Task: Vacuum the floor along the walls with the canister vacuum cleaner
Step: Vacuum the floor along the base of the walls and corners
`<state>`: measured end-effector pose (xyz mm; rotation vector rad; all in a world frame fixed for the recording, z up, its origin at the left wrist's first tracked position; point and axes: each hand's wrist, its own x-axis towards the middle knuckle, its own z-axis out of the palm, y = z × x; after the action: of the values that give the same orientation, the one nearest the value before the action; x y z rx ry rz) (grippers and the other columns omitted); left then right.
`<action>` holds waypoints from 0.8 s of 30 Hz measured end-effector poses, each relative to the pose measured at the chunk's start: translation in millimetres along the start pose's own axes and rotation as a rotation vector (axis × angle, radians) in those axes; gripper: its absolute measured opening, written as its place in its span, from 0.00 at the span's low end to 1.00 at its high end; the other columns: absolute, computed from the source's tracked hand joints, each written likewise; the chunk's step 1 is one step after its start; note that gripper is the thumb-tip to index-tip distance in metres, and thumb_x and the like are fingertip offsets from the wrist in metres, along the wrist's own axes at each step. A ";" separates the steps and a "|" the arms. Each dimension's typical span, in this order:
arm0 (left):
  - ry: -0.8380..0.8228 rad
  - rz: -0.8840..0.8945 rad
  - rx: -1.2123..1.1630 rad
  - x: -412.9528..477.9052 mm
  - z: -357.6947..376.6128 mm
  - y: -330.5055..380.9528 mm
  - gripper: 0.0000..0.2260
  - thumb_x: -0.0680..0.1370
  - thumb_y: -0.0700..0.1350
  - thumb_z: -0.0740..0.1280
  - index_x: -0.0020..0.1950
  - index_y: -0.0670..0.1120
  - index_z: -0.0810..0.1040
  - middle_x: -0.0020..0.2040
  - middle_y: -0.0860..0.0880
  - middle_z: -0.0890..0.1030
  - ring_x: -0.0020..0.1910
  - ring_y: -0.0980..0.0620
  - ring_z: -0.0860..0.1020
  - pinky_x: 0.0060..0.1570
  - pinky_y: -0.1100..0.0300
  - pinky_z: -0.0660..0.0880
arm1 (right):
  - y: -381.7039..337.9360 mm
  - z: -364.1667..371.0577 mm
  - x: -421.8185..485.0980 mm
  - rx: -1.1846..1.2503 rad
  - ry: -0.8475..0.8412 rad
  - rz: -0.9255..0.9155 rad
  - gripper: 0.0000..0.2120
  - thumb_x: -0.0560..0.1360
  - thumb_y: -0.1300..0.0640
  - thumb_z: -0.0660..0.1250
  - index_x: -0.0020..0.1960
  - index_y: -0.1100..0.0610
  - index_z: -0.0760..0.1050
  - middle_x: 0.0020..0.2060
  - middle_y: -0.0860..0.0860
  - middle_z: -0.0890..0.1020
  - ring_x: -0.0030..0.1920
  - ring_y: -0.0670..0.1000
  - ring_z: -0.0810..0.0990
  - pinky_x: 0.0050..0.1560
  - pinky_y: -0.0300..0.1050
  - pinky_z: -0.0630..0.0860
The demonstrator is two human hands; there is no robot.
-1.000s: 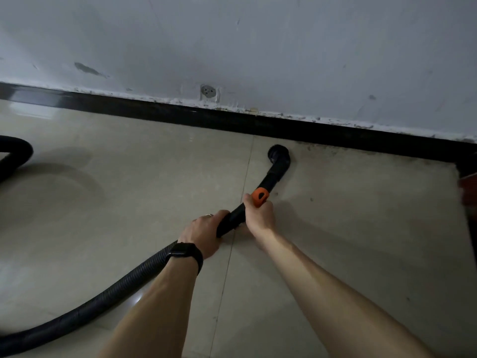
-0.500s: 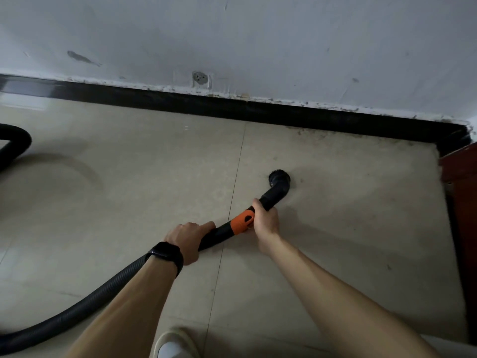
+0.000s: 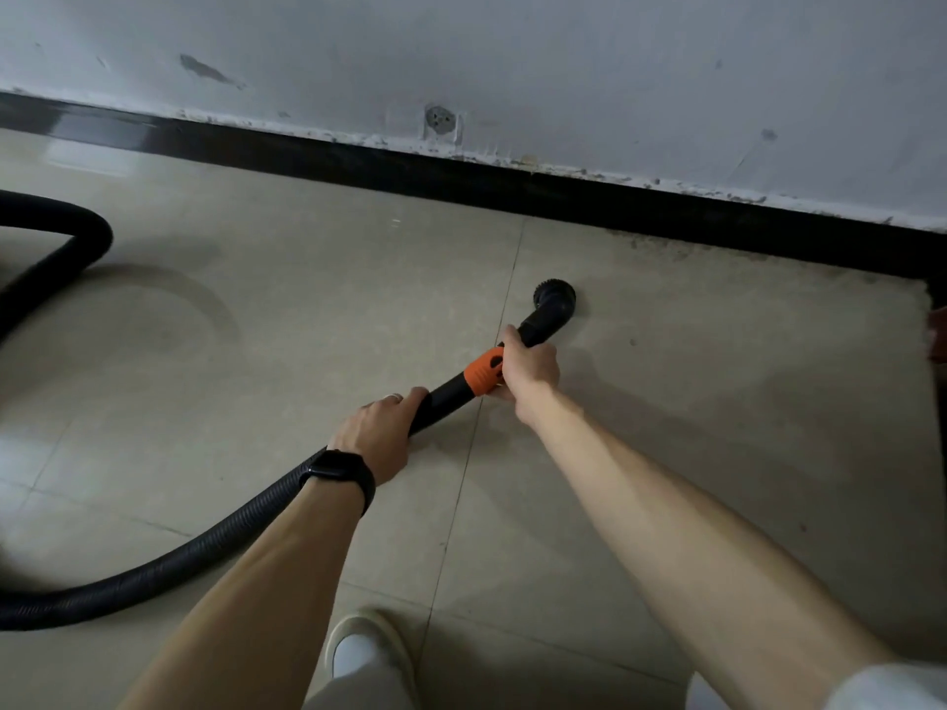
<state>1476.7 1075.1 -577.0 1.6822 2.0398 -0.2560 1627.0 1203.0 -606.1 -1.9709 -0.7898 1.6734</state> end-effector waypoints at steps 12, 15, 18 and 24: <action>-0.077 0.055 0.034 -10.7 8.2 -12.1 0.22 0.76 0.38 0.64 0.67 0.55 0.66 0.51 0.49 0.78 0.48 0.43 0.79 0.42 0.52 0.75 | 35.4 -3.0 -30.2 -0.139 0.105 0.000 0.26 0.85 0.43 0.56 0.72 0.63 0.63 0.58 0.59 0.78 0.50 0.57 0.76 0.46 0.44 0.67; -0.066 0.013 0.012 -12.5 3.7 -21.2 0.21 0.76 0.38 0.63 0.66 0.55 0.67 0.50 0.49 0.77 0.46 0.43 0.78 0.40 0.52 0.75 | 29.3 10.8 -28.3 -0.162 0.046 -0.015 0.27 0.85 0.42 0.57 0.73 0.62 0.62 0.62 0.60 0.79 0.52 0.59 0.78 0.47 0.45 0.68; -0.037 -0.028 -0.002 -10.3 4.3 -22.7 0.20 0.77 0.39 0.63 0.66 0.53 0.66 0.49 0.49 0.77 0.41 0.46 0.75 0.38 0.54 0.70 | 19.9 20.5 -21.6 -0.174 0.004 -0.037 0.28 0.84 0.41 0.58 0.73 0.61 0.62 0.63 0.60 0.78 0.58 0.61 0.79 0.51 0.47 0.71; -0.033 -0.073 -0.026 -9.9 3.2 -28.5 0.18 0.78 0.48 0.66 0.66 0.51 0.66 0.49 0.48 0.78 0.41 0.46 0.74 0.39 0.54 0.71 | 4.5 36.6 -11.8 -0.168 -0.136 -0.048 0.28 0.82 0.39 0.61 0.72 0.59 0.62 0.59 0.57 0.79 0.56 0.59 0.80 0.60 0.60 0.81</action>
<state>1451.4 1058.6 -579.6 1.5803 2.0738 -0.2781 1590.3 1190.5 -606.8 -1.9445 -1.0500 1.7791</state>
